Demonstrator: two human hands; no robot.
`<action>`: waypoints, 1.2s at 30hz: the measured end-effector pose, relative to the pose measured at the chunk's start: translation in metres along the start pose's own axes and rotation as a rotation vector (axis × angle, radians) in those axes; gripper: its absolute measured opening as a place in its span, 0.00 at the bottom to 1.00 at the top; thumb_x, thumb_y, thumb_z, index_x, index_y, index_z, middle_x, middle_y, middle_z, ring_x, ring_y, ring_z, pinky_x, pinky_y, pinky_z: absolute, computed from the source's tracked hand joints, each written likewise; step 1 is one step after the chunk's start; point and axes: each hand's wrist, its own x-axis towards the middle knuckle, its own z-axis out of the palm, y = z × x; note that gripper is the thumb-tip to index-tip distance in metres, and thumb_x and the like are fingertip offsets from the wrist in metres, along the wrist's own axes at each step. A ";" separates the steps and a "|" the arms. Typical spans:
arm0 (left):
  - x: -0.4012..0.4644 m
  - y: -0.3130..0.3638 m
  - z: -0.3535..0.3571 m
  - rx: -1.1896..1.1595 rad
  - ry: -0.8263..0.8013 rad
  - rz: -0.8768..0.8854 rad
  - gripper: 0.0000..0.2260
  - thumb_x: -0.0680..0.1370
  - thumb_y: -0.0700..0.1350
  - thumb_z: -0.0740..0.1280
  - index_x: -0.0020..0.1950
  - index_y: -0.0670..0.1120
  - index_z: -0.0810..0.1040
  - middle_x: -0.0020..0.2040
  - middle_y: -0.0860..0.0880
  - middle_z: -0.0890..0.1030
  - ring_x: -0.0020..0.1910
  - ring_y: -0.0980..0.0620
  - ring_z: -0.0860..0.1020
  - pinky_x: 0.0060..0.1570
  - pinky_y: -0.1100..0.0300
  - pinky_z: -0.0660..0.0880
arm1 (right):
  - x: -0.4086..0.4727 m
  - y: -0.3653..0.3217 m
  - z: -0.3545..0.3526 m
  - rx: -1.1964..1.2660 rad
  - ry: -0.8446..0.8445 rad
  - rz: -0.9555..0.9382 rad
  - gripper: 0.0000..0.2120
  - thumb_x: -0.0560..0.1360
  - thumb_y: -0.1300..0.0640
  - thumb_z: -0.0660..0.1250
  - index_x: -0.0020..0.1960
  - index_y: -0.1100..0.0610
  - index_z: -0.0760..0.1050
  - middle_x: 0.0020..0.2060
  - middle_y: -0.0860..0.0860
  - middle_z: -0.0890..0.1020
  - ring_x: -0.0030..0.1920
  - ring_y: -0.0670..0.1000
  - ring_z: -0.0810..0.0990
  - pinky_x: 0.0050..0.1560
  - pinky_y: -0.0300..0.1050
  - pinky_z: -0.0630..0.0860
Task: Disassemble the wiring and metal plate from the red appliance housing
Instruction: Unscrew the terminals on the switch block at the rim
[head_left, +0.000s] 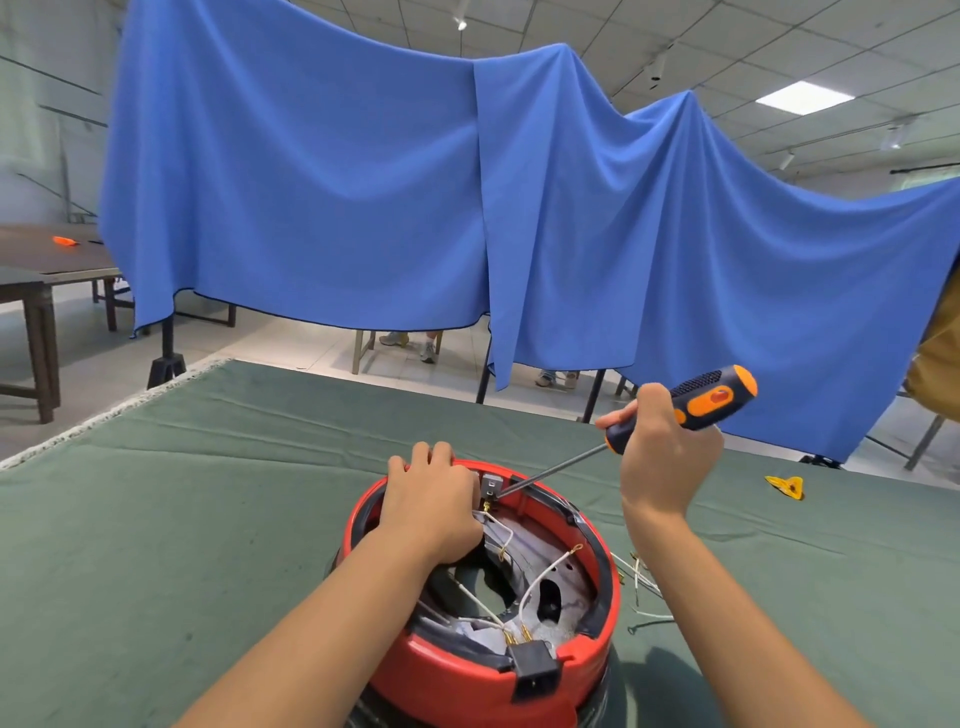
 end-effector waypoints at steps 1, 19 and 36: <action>0.000 0.000 0.000 -0.001 -0.001 0.000 0.13 0.72 0.45 0.64 0.56 0.53 0.78 0.64 0.48 0.68 0.65 0.46 0.63 0.64 0.49 0.59 | 0.001 0.000 0.002 -0.019 -0.016 -0.007 0.14 0.64 0.57 0.61 0.28 0.69 0.71 0.17 0.53 0.74 0.21 0.49 0.75 0.24 0.33 0.70; 0.001 -0.001 0.000 -0.043 0.016 0.005 0.13 0.71 0.44 0.64 0.54 0.54 0.78 0.62 0.50 0.69 0.63 0.48 0.63 0.62 0.51 0.59 | 0.046 0.022 0.028 -0.192 0.075 0.218 0.10 0.66 0.55 0.62 0.28 0.57 0.68 0.15 0.46 0.72 0.23 0.52 0.75 0.28 0.41 0.69; 0.005 -0.004 0.001 -0.147 0.050 -0.024 0.09 0.70 0.41 0.64 0.49 0.50 0.76 0.57 0.50 0.73 0.59 0.47 0.66 0.59 0.51 0.62 | 0.056 0.062 0.061 -0.245 -0.007 0.389 0.07 0.65 0.52 0.63 0.35 0.57 0.72 0.15 0.44 0.73 0.23 0.48 0.77 0.29 0.41 0.67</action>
